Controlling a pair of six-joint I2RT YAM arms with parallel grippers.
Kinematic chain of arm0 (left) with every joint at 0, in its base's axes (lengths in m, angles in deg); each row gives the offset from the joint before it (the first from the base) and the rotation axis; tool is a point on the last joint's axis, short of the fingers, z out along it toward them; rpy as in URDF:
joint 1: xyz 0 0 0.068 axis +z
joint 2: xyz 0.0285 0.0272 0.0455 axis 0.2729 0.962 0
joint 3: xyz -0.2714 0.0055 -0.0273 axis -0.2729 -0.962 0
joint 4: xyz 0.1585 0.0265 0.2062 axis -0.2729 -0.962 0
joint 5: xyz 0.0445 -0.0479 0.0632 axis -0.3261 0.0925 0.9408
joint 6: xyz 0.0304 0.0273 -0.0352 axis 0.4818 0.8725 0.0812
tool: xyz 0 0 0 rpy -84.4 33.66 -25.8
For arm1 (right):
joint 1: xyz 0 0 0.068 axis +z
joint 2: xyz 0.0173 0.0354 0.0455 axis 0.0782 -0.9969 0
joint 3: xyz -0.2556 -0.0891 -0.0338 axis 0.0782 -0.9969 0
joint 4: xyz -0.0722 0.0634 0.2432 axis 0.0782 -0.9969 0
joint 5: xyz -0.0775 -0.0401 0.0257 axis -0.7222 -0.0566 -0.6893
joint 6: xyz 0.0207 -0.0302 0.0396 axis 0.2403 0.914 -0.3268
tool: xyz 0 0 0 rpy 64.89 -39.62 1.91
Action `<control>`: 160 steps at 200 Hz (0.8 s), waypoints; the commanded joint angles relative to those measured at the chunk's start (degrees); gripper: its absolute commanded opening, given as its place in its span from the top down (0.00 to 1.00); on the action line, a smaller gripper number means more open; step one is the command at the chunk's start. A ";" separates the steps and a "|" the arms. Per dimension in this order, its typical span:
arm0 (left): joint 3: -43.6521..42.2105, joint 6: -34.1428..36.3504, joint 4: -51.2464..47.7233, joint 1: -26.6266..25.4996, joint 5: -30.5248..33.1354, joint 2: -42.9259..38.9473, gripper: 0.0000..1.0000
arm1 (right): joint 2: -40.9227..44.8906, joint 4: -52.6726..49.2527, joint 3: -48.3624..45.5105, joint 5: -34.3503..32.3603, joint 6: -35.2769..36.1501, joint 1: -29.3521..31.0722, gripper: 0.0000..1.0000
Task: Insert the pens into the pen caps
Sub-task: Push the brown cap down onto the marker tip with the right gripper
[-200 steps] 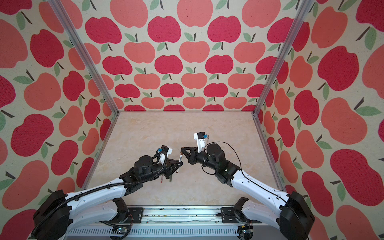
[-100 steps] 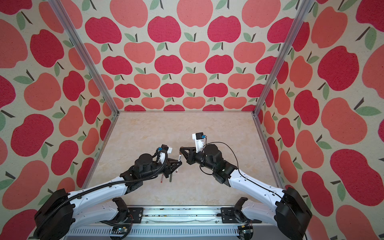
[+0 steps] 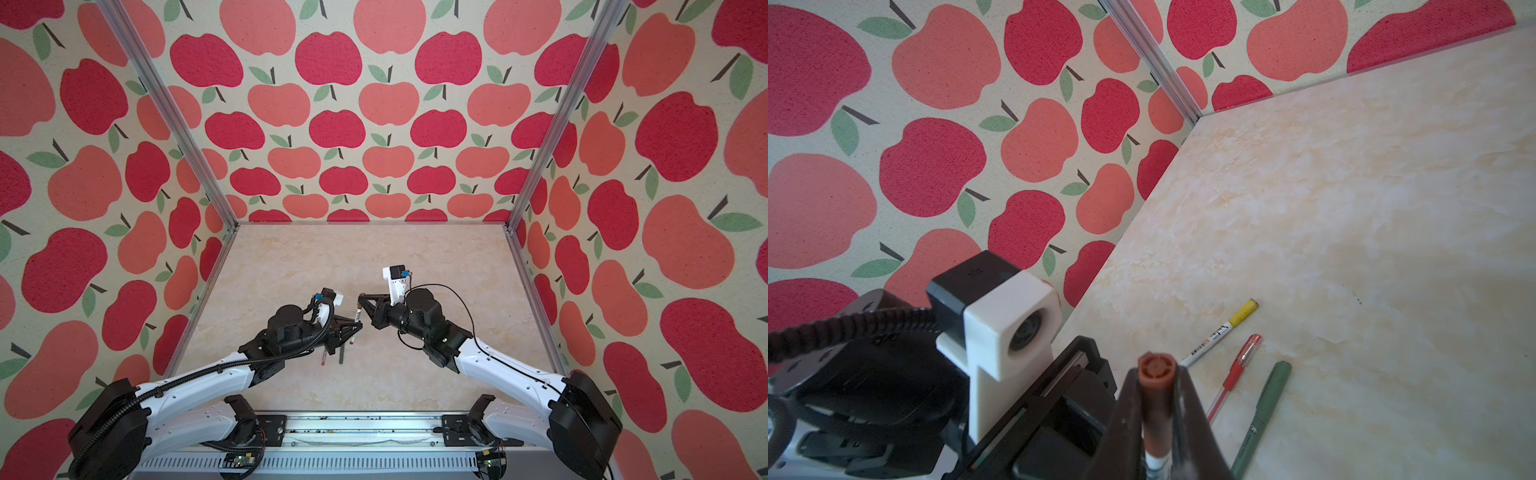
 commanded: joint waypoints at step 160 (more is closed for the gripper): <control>12.89 1.79 22.74 5.88 0.60 1.22 1.00 | -5.93 -18.76 -3.79 9.04 1.44 8.30 0.96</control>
